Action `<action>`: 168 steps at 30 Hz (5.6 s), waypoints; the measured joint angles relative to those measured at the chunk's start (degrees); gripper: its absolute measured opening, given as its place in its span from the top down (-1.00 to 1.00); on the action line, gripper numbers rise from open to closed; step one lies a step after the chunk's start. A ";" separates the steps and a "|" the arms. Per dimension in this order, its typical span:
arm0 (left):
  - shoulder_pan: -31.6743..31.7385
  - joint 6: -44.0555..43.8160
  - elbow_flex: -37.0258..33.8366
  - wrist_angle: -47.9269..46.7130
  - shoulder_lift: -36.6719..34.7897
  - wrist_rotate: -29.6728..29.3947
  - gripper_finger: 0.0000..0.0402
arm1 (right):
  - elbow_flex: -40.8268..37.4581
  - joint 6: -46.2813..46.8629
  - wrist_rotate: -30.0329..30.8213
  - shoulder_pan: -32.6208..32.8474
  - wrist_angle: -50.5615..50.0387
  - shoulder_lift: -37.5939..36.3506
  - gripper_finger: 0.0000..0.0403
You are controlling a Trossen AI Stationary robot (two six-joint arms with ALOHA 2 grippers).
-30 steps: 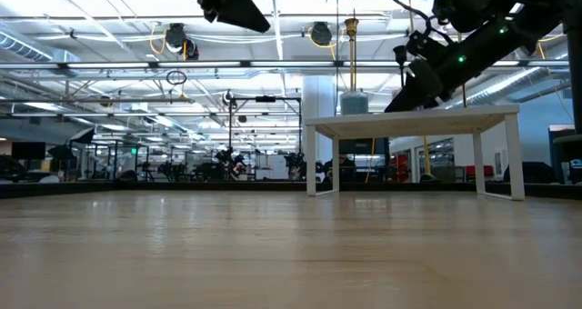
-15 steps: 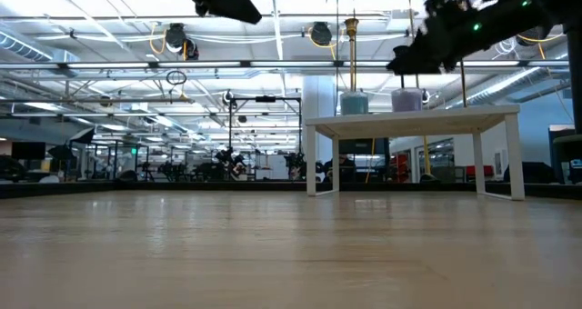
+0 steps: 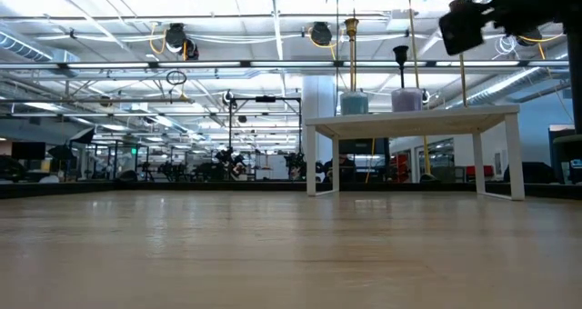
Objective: Pick & Place candle stick holders
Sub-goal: Put the yellow scented candle on the shelf aligned with the purple and blue scented candles
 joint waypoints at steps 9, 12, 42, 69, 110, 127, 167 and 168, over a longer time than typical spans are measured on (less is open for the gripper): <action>-0.49 -3.12 0.00 2.07 0.02 -0.02 0.60 | -10.83 9.85 -1.58 11.25 10.24 0.03 -0.27; -0.49 -4.39 0.02 2.19 0.04 -0.04 0.60 | -13.17 17.35 2.00 14.94 11.85 1.04 -0.21; -0.49 -9.26 0.00 3.02 0.06 0.13 0.60 | -15.70 18.28 19.48 41.83 62.62 49.07 -0.46; -0.49 -8.45 0.00 4.91 0.08 0.59 0.60 | -15.67 16.61 29.86 41.58 63.09 61.11 -0.25; -0.49 -5.88 0.00 4.89 0.06 3.86 0.60 | -15.67 15.20 38.99 18.04 60.16 42.78 -0.11; -0.49 -4.95 0.01 4.32 0.06 3.86 0.60 | -15.65 7.76 47.48 12.29 20.27 -2.78 -0.11; -0.49 -4.70 0.01 4.46 0.06 3.85 0.60 | -15.56 12.15 71.12 0.91 -3.02 -17.57 -0.26; -0.49 -4.30 0.01 4.45 0.04 3.83 0.60 | -15.56 10.80 72.22 0.77 -2.41 -17.55 -0.26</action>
